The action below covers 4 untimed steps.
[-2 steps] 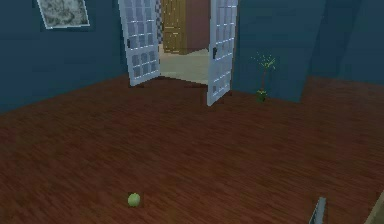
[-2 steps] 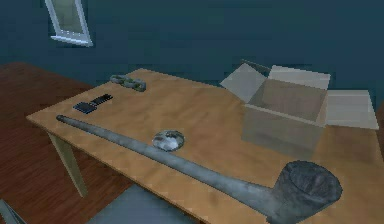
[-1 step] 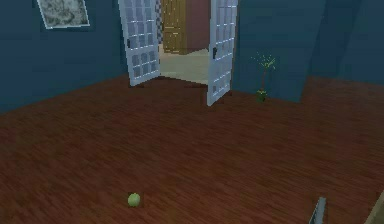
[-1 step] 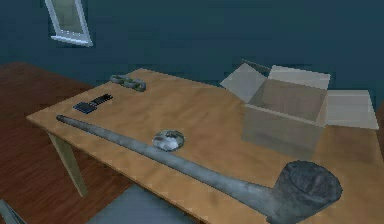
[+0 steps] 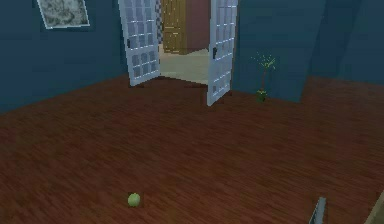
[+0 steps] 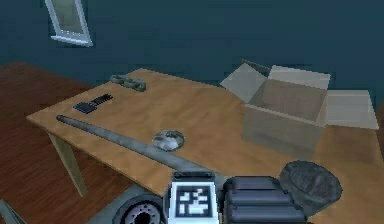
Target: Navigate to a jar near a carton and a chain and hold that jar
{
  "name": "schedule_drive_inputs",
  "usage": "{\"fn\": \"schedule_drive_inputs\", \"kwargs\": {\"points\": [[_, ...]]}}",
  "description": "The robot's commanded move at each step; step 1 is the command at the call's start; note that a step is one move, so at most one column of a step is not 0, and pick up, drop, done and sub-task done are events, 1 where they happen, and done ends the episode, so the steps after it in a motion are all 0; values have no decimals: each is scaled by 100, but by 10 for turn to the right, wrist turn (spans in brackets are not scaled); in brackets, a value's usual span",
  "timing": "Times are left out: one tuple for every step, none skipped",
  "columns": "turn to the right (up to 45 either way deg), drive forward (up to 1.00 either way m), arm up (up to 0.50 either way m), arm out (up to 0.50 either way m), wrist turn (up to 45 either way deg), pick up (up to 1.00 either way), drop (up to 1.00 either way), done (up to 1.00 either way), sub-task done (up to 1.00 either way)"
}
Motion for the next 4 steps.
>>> {"fn": "schedule_drive_inputs", "kwargs": {"points": [[0, 0, 0, 42, 0, 0, 0, 0, 0], [0, 0, 0, 0, 450, 0, 0, 0, 0], [0, 0, 0, 0, 450, 0, 0, 0, 0], [0, 0, 0, 0, 450, 0, 0, 0, 0]]}}
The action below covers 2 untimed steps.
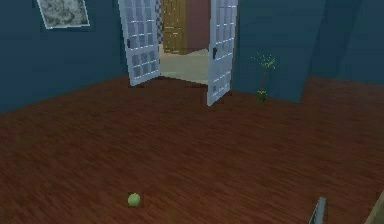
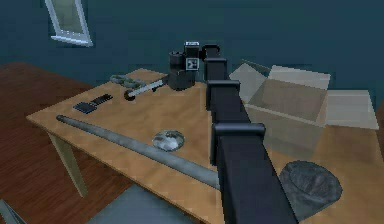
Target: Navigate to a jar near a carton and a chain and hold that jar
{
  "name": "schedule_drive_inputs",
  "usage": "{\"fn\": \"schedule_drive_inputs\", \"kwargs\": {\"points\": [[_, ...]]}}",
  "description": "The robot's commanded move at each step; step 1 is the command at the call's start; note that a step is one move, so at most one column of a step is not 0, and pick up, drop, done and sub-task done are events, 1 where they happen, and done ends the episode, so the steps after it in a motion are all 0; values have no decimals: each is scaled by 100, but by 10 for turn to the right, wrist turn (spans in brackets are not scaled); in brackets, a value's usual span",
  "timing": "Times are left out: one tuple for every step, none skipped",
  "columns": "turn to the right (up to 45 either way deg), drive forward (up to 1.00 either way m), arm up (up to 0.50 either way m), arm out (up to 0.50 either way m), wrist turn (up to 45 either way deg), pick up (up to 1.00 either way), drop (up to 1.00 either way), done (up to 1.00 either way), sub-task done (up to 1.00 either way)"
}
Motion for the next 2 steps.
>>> {"fn": "schedule_drive_inputs", "kwargs": {"points": [[0, 0, 0, 0, 180, 0, 0, 0, 0], [0, 0, -30, 0, 0, 0, 0, 0, 0]]}}
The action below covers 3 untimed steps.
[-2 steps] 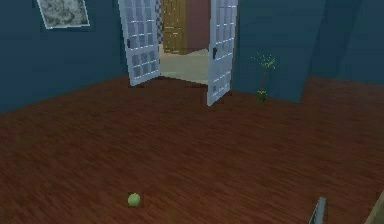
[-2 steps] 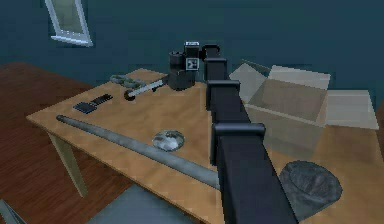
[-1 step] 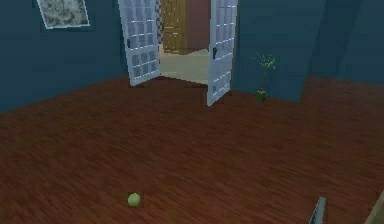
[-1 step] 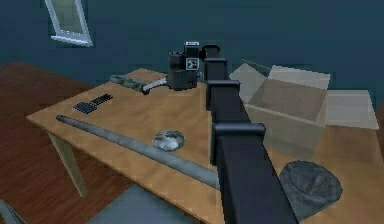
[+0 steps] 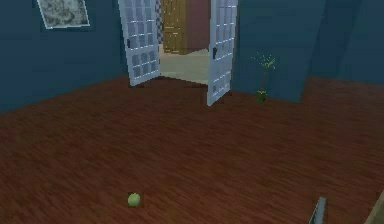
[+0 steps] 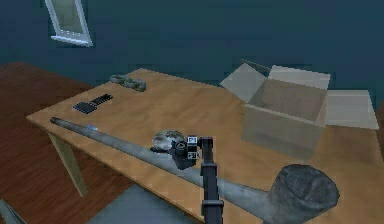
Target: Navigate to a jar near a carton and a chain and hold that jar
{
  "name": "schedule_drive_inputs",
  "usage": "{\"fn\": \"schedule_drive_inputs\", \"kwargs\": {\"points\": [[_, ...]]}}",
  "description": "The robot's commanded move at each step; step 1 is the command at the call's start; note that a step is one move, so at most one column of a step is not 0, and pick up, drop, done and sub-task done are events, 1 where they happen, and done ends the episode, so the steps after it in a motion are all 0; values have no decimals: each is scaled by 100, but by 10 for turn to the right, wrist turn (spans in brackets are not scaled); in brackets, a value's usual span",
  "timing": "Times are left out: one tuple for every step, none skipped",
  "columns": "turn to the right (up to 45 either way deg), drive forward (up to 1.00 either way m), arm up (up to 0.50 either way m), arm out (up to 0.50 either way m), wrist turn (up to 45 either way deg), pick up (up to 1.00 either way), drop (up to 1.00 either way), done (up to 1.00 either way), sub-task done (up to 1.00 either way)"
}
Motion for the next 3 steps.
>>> {"fn": "schedule_drive_inputs", "kwargs": {"points": [[0, 0, 0, 0, 0, 100, 0, 0, 0], [0, 0, 10, 0, 0, 0, 0, 0, 0], [0, 0, 0, 0, 0, 0, 0, 100, 0]]}}
